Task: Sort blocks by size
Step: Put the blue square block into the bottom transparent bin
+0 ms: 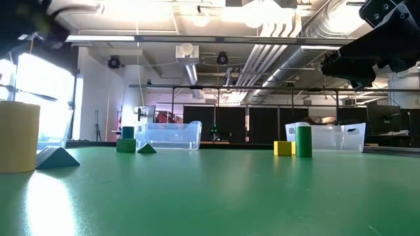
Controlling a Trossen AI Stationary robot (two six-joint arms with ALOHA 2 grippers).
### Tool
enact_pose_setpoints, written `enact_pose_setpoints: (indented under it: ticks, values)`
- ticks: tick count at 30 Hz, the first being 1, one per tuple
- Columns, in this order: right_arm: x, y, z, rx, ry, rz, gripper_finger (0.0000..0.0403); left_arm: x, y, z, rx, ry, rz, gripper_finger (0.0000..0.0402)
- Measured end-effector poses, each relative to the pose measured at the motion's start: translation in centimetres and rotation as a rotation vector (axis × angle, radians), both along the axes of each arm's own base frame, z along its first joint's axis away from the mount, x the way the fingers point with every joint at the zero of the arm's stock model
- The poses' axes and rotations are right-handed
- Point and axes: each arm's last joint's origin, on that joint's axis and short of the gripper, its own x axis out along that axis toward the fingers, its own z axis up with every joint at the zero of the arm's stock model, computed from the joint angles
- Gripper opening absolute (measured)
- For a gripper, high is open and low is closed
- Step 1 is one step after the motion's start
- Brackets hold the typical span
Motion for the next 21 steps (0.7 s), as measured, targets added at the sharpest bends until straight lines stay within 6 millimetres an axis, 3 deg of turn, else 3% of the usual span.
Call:
enact_pose_setpoints:
  ticks: [4, 10, 21]
  values:
    - [0.0, 0.0, 0.0, -0.001, 0.0, 0.0, 0.0224, -1.0, 0.8, -2.8, -0.017, 0.092, 0.032, 0.0101]
    - [0.1, -0.1, 0.0, -0.005, 0.0, -0.008, 0.0224, -0.8, 1.5, -6.0, -0.146, 0.04, -0.019, 0.0104]
    - [0.2, -0.4, 0.0, 0.002, -0.001, -0.026, 0.0224, -0.8, 2.6, -6.9, -0.155, 0.04, -0.033, 0.0175]
